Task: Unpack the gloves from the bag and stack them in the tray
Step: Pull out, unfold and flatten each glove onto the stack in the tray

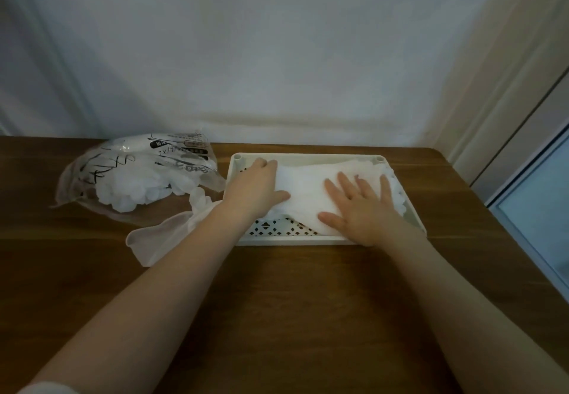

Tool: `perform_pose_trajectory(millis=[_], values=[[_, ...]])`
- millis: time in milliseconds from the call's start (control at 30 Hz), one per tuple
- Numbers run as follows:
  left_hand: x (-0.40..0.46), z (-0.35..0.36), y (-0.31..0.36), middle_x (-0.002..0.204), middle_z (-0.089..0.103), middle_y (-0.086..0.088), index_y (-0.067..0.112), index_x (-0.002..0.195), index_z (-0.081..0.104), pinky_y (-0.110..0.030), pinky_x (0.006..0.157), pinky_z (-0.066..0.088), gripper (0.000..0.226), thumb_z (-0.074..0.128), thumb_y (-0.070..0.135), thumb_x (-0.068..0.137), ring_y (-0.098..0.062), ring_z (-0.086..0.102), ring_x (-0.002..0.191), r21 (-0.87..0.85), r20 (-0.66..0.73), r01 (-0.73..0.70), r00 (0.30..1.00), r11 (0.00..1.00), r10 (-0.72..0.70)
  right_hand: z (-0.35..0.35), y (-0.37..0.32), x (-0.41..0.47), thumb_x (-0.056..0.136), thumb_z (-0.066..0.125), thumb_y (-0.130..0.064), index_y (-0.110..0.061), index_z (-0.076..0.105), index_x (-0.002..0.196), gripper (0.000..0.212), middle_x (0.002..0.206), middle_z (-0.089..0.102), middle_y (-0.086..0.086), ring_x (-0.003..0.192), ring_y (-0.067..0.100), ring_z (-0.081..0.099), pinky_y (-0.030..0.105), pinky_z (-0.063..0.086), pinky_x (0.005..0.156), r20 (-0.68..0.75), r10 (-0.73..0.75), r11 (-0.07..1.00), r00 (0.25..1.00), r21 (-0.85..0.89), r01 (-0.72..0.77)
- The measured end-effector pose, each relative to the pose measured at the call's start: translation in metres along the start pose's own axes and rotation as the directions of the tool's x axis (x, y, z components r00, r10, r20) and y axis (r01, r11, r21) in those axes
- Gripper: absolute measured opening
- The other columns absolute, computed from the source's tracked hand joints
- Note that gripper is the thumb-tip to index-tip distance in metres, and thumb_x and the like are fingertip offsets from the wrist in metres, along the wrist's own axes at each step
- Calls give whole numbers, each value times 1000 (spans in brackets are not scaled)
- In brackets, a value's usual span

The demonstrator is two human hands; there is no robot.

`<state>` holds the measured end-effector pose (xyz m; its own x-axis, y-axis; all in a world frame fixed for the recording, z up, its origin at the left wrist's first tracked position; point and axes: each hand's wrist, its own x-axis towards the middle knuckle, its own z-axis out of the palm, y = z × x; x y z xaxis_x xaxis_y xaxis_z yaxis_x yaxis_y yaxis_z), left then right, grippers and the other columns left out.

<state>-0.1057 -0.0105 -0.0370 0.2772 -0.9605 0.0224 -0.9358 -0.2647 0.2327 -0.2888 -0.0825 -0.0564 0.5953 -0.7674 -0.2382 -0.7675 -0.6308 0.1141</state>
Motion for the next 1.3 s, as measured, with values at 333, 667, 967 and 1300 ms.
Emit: perform_pose_trajectory(millis=[333, 667, 967, 1300], values=[[-16, 10, -13, 155, 13, -8, 11, 146, 26, -45, 112, 24, 58, 34, 42, 98, -29, 15, 141, 8, -132, -69, 989, 998, 70, -18, -3, -8, 94, 15, -60, -26, 54, 124, 60, 140, 45, 5, 140, 29, 23, 54, -1, 113, -164, 157, 953, 974, 283, -106], [-74, -10, -72, 88, 55, 7, 18, 99, 64, -25, 57, 44, 40, 37, 46, 93, -13, 54, 77, 111, -225, -254, 935, 961, 273, -52, -89, -23, 97, 44, -24, -16, 67, 93, 24, 85, 68, -2, 76, 15, 61, 38, 52, 69, -605, -302, 776, 736, 292, 559], [-79, 3, -99, 102, 62, -1, 23, 114, 51, -35, 74, 52, 28, 48, 41, 93, -18, 58, 87, 84, 8, 33, 999, 996, -34, -34, -115, -9, 97, 46, -24, -16, 68, 100, 24, 89, 70, 1, 79, 16, 64, 40, 53, 75, -475, -306, 757, 825, 404, 514], [-100, -42, -67, 80, 59, -4, 13, 80, 59, -31, 69, 45, 14, 50, 12, 90, -20, 54, 74, -798, -182, -105, 981, 593, -71, -44, -120, -20, 96, 48, -25, -20, 51, 125, 29, 124, 55, -7, 112, 6, 51, 19, 44, 91, -420, -112, 311, 900, 846, 434]])
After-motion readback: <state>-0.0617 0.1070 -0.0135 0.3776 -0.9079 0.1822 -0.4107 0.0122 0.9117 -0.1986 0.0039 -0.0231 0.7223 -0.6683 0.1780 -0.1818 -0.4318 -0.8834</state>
